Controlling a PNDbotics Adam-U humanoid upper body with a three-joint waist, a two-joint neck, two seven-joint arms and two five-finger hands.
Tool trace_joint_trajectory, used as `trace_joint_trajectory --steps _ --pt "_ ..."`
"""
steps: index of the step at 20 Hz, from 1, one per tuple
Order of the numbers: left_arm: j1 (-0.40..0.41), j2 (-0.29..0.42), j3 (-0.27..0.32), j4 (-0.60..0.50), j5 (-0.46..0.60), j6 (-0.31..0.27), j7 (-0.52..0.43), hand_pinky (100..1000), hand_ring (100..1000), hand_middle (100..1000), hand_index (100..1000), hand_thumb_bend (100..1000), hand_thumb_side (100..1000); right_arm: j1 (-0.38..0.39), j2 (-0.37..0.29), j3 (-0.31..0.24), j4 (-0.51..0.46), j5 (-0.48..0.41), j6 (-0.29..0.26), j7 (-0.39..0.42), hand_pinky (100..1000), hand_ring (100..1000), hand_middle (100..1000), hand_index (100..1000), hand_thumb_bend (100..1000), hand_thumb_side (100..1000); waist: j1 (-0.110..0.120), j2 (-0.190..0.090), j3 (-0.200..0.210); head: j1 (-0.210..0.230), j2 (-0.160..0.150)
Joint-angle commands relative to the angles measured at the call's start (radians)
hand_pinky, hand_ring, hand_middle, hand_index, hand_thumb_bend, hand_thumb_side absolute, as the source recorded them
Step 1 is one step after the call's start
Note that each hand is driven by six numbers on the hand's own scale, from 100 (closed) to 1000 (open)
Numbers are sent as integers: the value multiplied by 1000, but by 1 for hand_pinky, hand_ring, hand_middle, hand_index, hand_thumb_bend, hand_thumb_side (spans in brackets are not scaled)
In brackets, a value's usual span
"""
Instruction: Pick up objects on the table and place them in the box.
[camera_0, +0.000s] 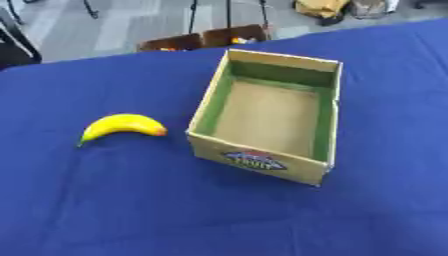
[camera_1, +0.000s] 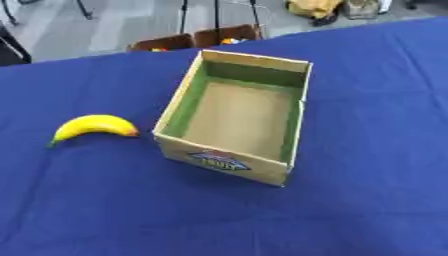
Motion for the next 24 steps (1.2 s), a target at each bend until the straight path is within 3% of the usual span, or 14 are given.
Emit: trace_joint_trajectory --steps 1,7,12,18,24 --pt "-25 27 1 -14 -16 -7 -8 625 819 840 937 100 942 -10 -30 -8 -14 7 3 0 707 853 836 916 100 1000 -6 -19 1 1 -6" --pt "-110 47 -68 -14 -77 -14 -91 743 898 890 975 100 929 -16 -27 -1 -14 4 0 7 707 853 836 916 100 1000 -3 -23 -4 5 -5" --pt "-177 57 -169 -2 -113 33 -165 742 878 875 973 100 908 -20 -25 5 -14 0 -2 13 707 853 835 916 100 1000 1 -26 -13 8 -2" --pt "-260 41 -275 122 -75 59 -253 739 868 908 996 100 895 -25 -23 9 -14 -4 -4 19 708 853 835 916 100 1000 4 -28 -22 13 -12" --pt "-342 -2 -334 272 -54 23 -346 760 904 906 989 111 822 -28 -20 13 -14 -7 -3 24 709 853 834 916 100 1000 6 -30 -26 14 -20"
